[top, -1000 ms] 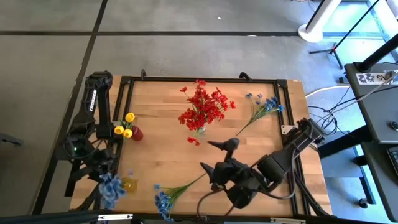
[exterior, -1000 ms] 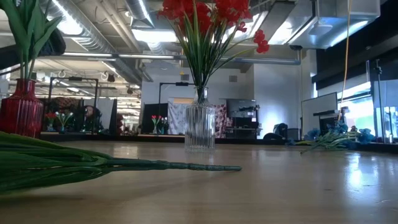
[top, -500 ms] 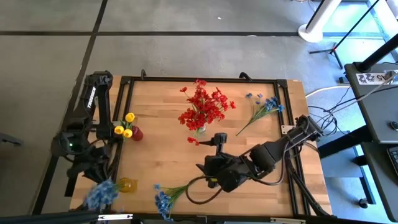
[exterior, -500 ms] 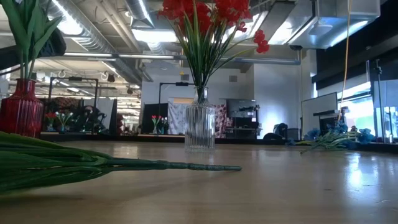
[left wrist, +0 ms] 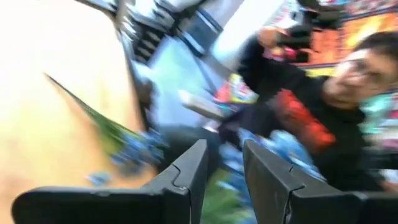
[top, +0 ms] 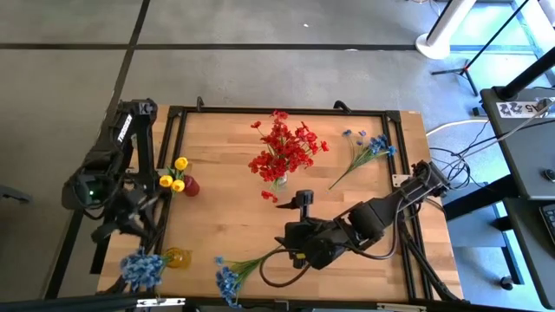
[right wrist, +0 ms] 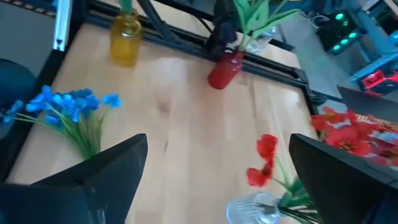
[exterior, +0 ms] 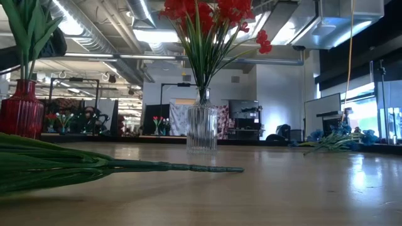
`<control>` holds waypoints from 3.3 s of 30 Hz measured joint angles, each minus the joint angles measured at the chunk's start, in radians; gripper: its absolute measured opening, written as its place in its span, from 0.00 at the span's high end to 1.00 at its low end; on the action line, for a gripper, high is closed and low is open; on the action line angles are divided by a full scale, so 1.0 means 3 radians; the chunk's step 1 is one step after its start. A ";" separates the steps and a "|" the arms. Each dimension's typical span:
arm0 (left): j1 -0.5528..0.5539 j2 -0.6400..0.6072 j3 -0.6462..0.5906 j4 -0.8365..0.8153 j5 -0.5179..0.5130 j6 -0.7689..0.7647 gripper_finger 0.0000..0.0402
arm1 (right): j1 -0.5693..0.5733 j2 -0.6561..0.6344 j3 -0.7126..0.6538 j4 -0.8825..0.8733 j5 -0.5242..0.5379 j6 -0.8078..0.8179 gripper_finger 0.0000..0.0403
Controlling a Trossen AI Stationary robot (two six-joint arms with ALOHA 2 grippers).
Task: Sort flowers into vase by color
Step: Put the bottom blue flower into the yellow vase
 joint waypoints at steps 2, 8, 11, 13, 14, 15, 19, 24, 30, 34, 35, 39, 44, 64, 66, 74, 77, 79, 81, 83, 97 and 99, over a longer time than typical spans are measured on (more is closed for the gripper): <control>0.0000 0.0000 0.0093 -0.0302 -0.0290 0.0120 0.75 | 0.0000 0.0038 0.0001 0.0030 -0.0044 -0.0006 0.03; 0.0029 0.0000 0.0153 -0.0486 -0.1386 0.0659 0.75 | 0.0001 0.0308 -0.0003 0.0136 -0.0382 -0.0093 0.03; 0.0101 0.0034 0.0153 -0.0421 -0.1423 0.0789 0.75 | 0.0001 0.0499 -0.0002 0.0251 -0.0596 -0.0168 0.03; 0.0154 0.0070 0.0153 -0.0316 -0.1359 0.0920 0.75 | 0.0001 0.0618 -0.0004 0.0360 -0.0690 -0.0231 0.03; 0.0172 0.0075 0.0153 -0.0250 -0.1262 0.0983 0.75 | 0.0001 0.0657 -0.0004 0.0380 -0.0720 -0.0262 0.03; 0.0179 0.0083 0.0153 -0.0177 -0.1147 0.1038 0.75 | 0.0001 0.0683 -0.0005 0.0382 -0.0738 -0.0271 0.03; 0.0184 0.0088 0.0153 0.0091 -0.0582 0.1066 0.75 | 0.0001 0.0701 -0.0005 0.0412 -0.0791 -0.0265 0.03; 0.0185 0.0119 0.0153 0.0710 -0.0279 0.1705 0.75 | 0.0001 0.0702 -0.0005 0.0461 -0.0794 -0.0273 0.03; 0.0280 0.0279 0.0153 0.1866 0.0305 0.3220 0.76 | -0.0102 0.0875 0.0004 0.0790 -0.1284 -0.0382 0.03; 0.0641 0.0445 0.0153 0.2054 0.0700 0.3572 0.77 | -0.0163 0.1007 0.0000 0.1035 -0.1516 -0.0478 0.03; 0.0772 0.0519 0.0153 0.2072 0.0772 0.3558 0.78 | -0.0177 0.1025 0.0000 0.1082 -0.1542 -0.0509 0.03; 0.1470 0.0935 0.0153 0.2103 0.0978 0.3423 0.82 | -0.0181 0.1036 0.0000 0.1071 -0.1590 -0.0519 0.03; 0.2212 0.1238 0.0151 0.2269 0.1593 0.3404 0.88 | -0.0173 0.1051 0.0000 0.1176 -0.1662 -0.0517 0.03; 0.2262 0.1289 0.0152 0.2588 0.1624 0.3208 0.94 | -0.0239 0.1836 -0.0004 0.1087 -0.1895 -0.0086 0.03; 0.2219 0.1341 0.0152 0.2641 0.1636 0.3207 0.94 | -0.0239 0.1898 -0.0004 0.1087 -0.1909 0.0074 0.05; 0.2143 0.1577 0.0152 0.2871 0.1624 0.3216 0.94 | -0.0235 0.1963 0.0014 0.1079 -0.1920 0.0443 0.36; 0.2141 0.1630 0.0152 0.2949 0.1585 0.3215 0.94 | -0.0239 0.1967 0.0013 0.1113 -0.1909 0.0447 0.52; 0.2137 0.1655 0.0152 0.2979 0.1541 0.3211 0.94 | -0.0239 0.1972 0.0009 0.1172 -0.1886 0.0446 0.62; 0.2099 0.1662 0.0152 0.2994 0.1528 0.3211 0.94 | -0.0238 0.1977 0.0006 0.1223 -0.1871 0.0445 0.73; 0.2055 0.1659 0.0152 0.3016 0.1526 0.3215 0.94 | -0.0238 0.1979 0.0006 0.1249 -0.1864 0.0441 0.84; 0.1682 0.1636 0.0152 0.3084 0.1433 0.3522 0.94 | 0.0223 0.1140 0.0003 0.1274 -0.1269 0.0026 0.97; 0.1707 0.1652 0.0152 0.3087 0.1417 0.3504 0.94 | 0.0326 0.1026 -0.0005 0.1468 -0.1111 -0.0118 0.96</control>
